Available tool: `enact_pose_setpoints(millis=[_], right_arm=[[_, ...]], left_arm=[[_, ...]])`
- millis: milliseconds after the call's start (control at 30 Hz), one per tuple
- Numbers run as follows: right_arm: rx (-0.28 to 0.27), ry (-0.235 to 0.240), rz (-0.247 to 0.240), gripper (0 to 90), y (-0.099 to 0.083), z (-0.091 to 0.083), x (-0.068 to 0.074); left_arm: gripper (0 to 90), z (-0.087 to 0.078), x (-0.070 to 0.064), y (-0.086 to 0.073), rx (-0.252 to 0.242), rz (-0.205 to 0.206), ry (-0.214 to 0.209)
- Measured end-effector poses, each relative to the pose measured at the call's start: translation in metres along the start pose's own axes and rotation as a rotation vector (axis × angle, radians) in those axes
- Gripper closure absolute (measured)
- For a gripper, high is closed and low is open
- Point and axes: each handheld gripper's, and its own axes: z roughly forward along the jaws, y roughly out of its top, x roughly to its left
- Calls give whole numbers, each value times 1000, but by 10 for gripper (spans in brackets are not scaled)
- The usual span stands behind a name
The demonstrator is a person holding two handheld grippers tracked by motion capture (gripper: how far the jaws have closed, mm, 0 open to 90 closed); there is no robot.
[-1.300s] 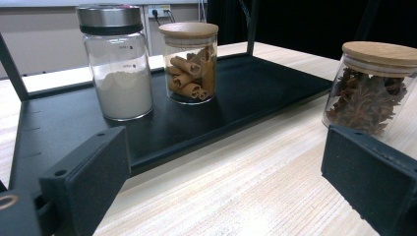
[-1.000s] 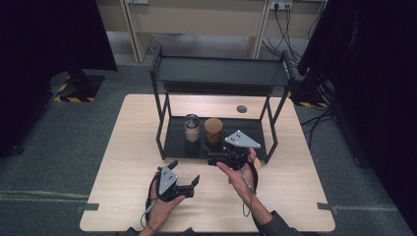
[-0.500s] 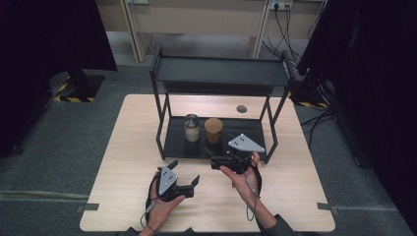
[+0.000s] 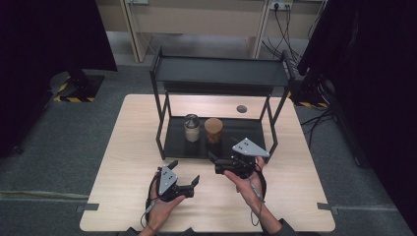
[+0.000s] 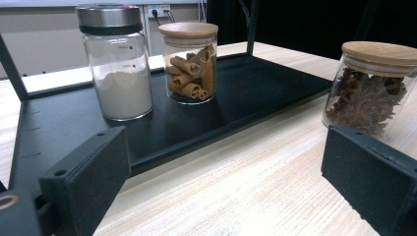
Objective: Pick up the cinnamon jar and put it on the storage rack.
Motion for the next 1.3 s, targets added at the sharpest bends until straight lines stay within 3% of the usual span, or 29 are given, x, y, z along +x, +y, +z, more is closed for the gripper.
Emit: enact_pose_setpoints(millis=[1300], right_arm=[[-22,-43,34,54,-22,-39,-10]], left_arm=[[40,0,0,0,1,4,0]])
